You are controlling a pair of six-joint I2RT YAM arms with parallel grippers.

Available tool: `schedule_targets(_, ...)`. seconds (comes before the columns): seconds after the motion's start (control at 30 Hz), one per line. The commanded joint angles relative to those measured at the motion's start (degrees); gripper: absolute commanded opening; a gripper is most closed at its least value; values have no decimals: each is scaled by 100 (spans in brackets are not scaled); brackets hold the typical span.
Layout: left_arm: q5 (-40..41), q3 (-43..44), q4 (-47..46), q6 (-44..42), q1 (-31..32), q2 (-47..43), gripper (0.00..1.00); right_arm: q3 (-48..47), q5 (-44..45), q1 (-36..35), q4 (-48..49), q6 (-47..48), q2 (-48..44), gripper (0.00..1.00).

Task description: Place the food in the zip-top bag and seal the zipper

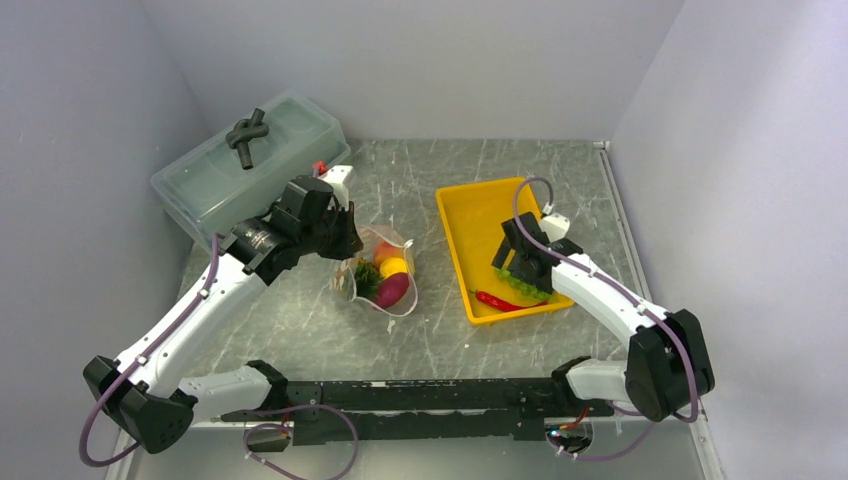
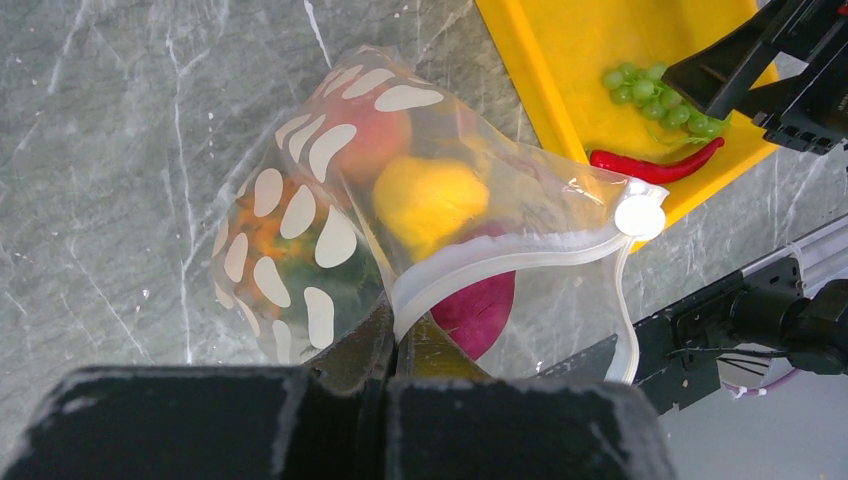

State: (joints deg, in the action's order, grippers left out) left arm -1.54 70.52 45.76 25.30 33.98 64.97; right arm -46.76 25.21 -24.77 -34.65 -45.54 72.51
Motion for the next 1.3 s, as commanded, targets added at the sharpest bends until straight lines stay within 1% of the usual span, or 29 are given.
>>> schedule_targets(0.0,-135,102,-276,-95,-14,-138,0,127,427,34,-526,-1584,37,100)
schedule_targets(0.13,-125,78,-244,-125,-14,-165,0,8,546,43,-787,-2269,370,100)
schedule_targets(0.33,-53,19,-217,-157,-14,-217,0,22,495,140,-595,-2698,675,100)
schedule_targets(0.53,-32,-26,-192,-148,-18,-250,0,66,468,299,-78,-2837,902,100)
schedule_targets(0.7,-50,-25,-196,-141,-14,-238,0,-363,625,384,-80,-2846,1528,99)
schedule_targets(0.8,-25,-16,-183,-138,-16,-226,0,-477,604,458,78,-2816,1703,99)
schedule_targets(0.93,-13,-29,-157,-139,-26,-233,0,-643,719,526,441,-2395,1889,99)
schedule_targets(1.1,48,-16,-122,-148,-18,-252,0,-952,513,535,1072,-1115,2230,95)
schedule_targets(1.23,51,-12,-111,-139,-28,-250,0,-1010,588,544,1238,-737,2280,88)
schedule_targets(1.27,49,-5,-111,-139,-24,-248,0,-1010,521,552,1317,-578,2284,84)
